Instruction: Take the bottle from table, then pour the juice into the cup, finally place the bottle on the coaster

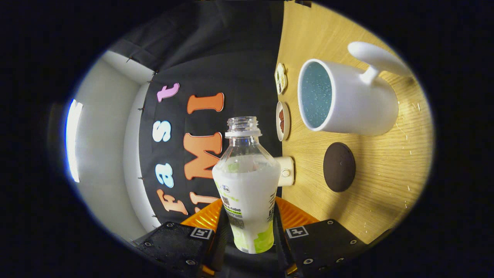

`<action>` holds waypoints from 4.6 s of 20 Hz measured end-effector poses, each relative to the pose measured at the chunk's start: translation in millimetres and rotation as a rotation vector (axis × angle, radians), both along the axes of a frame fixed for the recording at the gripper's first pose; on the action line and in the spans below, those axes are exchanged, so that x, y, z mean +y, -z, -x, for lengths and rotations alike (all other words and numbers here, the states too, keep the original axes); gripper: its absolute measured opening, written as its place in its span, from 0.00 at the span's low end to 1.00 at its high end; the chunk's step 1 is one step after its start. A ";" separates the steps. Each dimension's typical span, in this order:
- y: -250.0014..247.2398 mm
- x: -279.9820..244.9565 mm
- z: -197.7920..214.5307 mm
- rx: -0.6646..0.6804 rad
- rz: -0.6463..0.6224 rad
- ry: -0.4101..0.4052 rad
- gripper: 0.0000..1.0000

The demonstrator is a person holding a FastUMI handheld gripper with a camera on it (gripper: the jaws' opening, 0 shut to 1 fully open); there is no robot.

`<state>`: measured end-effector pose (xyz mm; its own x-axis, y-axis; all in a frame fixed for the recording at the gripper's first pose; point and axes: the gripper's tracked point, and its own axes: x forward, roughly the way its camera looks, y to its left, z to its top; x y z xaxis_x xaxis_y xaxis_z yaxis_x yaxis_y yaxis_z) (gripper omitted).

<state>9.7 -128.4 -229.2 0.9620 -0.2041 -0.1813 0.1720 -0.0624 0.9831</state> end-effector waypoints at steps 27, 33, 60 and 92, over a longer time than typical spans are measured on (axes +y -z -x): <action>-10.0 -4.3 5.0 -0.072 -0.204 0.100 0.55; -19.2 -7.2 6.2 -0.098 -0.233 0.125 0.55; -49.8 -24.0 -5.6 -0.171 -0.431 0.216 0.55; -71.8 -43.9 -2.2 -0.243 -0.574 0.304 0.55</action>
<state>11.9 -172.4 -157.3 0.9044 -0.4073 -0.1274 -0.1568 -0.5948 0.7885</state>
